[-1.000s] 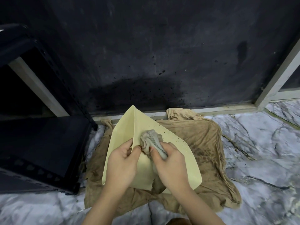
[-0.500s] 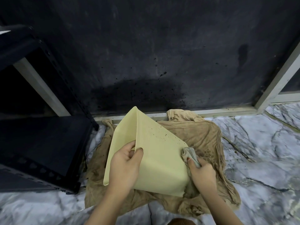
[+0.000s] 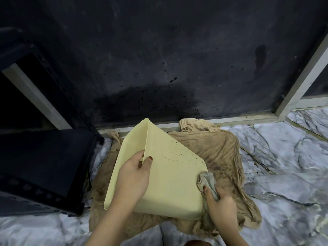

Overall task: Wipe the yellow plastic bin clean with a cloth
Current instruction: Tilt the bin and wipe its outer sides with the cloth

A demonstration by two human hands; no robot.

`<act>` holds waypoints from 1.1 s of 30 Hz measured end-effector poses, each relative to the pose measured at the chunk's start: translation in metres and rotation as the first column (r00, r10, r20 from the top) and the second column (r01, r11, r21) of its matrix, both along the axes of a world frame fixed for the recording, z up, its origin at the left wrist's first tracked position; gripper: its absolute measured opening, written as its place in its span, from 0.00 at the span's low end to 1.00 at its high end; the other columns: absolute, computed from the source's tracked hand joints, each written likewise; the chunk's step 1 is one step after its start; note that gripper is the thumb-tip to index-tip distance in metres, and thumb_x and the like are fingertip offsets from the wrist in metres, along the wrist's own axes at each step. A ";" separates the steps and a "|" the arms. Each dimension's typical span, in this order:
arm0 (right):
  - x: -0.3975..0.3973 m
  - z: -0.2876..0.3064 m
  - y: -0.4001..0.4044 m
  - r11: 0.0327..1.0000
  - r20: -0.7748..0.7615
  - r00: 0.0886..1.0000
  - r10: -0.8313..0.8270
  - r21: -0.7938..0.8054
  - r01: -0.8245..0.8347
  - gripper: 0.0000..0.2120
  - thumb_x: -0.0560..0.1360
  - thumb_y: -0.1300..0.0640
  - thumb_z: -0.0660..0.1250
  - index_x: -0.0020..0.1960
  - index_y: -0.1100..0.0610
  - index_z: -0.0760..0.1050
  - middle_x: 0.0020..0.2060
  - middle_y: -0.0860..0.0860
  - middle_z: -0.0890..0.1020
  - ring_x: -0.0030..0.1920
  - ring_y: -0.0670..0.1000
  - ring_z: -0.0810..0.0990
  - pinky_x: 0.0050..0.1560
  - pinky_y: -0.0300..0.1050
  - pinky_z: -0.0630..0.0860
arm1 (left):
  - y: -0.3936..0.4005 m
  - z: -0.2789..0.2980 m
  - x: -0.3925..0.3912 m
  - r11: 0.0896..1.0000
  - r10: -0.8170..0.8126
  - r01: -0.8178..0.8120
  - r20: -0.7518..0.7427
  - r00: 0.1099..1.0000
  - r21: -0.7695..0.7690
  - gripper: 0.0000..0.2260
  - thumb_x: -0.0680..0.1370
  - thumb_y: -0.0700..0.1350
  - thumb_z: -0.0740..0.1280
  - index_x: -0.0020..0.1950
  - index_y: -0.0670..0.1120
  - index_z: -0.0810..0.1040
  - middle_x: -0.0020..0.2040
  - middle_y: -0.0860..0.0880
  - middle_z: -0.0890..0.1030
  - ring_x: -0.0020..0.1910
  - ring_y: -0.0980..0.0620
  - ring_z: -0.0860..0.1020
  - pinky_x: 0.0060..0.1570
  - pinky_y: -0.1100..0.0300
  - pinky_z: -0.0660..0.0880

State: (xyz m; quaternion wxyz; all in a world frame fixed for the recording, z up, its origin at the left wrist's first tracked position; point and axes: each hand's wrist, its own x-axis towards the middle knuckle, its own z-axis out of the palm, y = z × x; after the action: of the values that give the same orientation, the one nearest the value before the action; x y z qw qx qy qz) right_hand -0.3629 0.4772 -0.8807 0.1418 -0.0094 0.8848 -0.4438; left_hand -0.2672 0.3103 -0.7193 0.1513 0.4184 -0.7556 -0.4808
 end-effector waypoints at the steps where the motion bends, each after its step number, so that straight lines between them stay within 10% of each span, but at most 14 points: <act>1: 0.002 0.003 -0.002 1.000 -0.023 1.000 0.010 -0.021 -0.010 0.17 0.73 0.52 0.68 0.58 0.61 0.78 0.52 0.62 0.81 0.53 0.63 0.78 0.47 0.49 0.70 | 0.001 0.000 0.000 1.000 0.005 -0.005 -0.020 1.000 -0.003 0.10 0.78 0.44 0.61 0.49 0.55 0.81 0.42 0.43 0.84 0.44 0.42 0.80 0.48 0.49 0.76; 7: 0.024 0.047 -0.033 0.956 -0.256 0.963 0.085 -0.253 -0.151 0.04 0.71 0.56 0.71 0.44 0.56 0.81 0.35 0.48 0.77 0.38 0.46 0.76 0.37 0.30 0.68 | 0.016 -0.005 -0.004 0.998 0.049 -0.051 -0.061 0.997 -0.043 0.12 0.78 0.45 0.61 0.43 0.61 0.79 0.36 0.45 0.83 0.35 0.45 0.78 0.36 0.57 0.71; 12: 0.024 0.078 -0.063 0.921 -0.316 0.935 0.161 -0.291 -0.257 0.17 0.68 0.42 0.62 0.47 0.53 0.80 0.36 0.45 0.75 0.39 0.47 0.77 0.39 0.38 0.70 | 0.021 -0.016 -0.006 0.995 0.053 -0.056 -0.042 0.998 -0.081 0.10 0.78 0.46 0.60 0.53 0.55 0.80 0.24 0.55 0.75 0.26 0.56 0.71 0.30 0.59 0.66; 33: -0.014 -0.005 -0.002 0.975 0.186 0.962 -0.200 -0.054 0.214 0.21 0.74 0.50 0.65 0.59 0.64 0.76 0.52 0.68 0.80 0.56 0.67 0.76 0.53 0.53 0.71 | 0.015 -0.019 -0.004 0.996 0.056 -0.059 -0.033 0.998 -0.068 0.11 0.78 0.47 0.60 0.54 0.54 0.79 0.26 0.55 0.71 0.27 0.55 0.69 0.29 0.59 0.63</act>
State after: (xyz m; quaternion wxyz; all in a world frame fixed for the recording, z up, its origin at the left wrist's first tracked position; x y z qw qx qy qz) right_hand -0.3770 0.4748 -0.8859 0.1735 0.1181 0.8476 -0.4873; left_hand -0.2712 0.3253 -0.7379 0.1911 0.4269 -0.7568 -0.4566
